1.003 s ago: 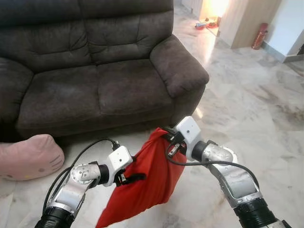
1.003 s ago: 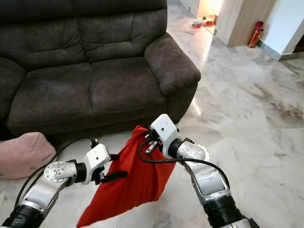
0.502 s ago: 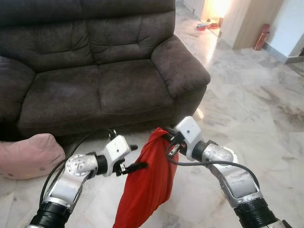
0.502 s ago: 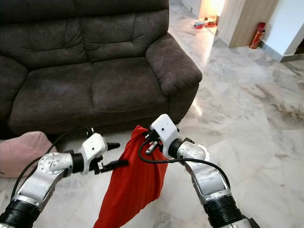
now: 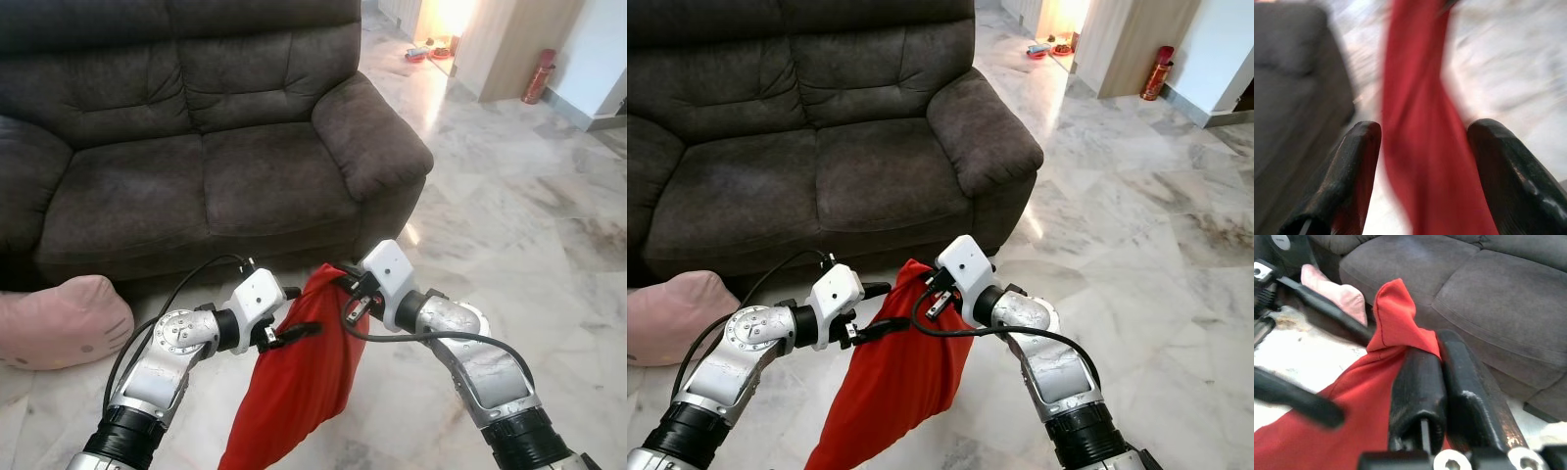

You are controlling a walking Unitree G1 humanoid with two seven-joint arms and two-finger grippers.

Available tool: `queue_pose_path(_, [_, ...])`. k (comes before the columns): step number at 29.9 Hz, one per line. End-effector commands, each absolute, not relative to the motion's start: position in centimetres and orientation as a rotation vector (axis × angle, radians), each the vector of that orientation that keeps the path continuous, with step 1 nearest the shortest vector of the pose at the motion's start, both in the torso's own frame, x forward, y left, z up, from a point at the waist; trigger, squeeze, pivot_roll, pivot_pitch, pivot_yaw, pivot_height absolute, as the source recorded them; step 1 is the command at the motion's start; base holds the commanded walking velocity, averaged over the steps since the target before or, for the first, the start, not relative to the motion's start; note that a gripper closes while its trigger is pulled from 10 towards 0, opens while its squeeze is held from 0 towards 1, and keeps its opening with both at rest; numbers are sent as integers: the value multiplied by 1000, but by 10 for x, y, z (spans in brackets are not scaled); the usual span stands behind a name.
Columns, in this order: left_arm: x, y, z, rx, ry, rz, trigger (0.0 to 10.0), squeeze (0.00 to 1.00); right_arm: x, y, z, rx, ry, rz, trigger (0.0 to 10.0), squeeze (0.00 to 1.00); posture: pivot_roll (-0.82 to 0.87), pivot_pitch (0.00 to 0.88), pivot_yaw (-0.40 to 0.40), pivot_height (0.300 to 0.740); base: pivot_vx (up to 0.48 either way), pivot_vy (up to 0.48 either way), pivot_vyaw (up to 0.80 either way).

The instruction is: Move the pillow to the sofa from floor

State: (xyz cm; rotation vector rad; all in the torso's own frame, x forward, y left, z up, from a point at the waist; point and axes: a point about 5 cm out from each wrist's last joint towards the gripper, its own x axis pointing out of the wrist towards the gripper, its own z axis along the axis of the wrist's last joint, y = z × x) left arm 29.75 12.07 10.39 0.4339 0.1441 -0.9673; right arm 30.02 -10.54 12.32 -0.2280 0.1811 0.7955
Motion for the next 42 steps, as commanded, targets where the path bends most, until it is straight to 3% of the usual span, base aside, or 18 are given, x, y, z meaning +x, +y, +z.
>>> queue_pose_path(1, [304, 125, 97, 523, 152, -884, 10000, 0, 306, -97, 155, -246, 26, 817, 10000, 0, 100, 36, -15, 740, 0, 0, 0])
queue_pose_path(6, [310, 130, 89, 428, 177, -779, 10000, 0, 306, -97, 155, -247, 25, 816, 10000, 0, 101, 39, -14, 740, 0, 0, 0])
queue_pose_path(13, [303, 120, 78, 223, 205, -866, 10000, 0, 306, -99, 155, -254, 26, 812, 10000, 0, 95, 40, -11, 740, 0, 0, 0])
queue_pose_path(42, [302, 120, 78, 214, 206, -875, 10000, 0, 306, -99, 155, -254, 26, 812, 10000, 0, 95, 40, -11, 740, 0, 0, 0])
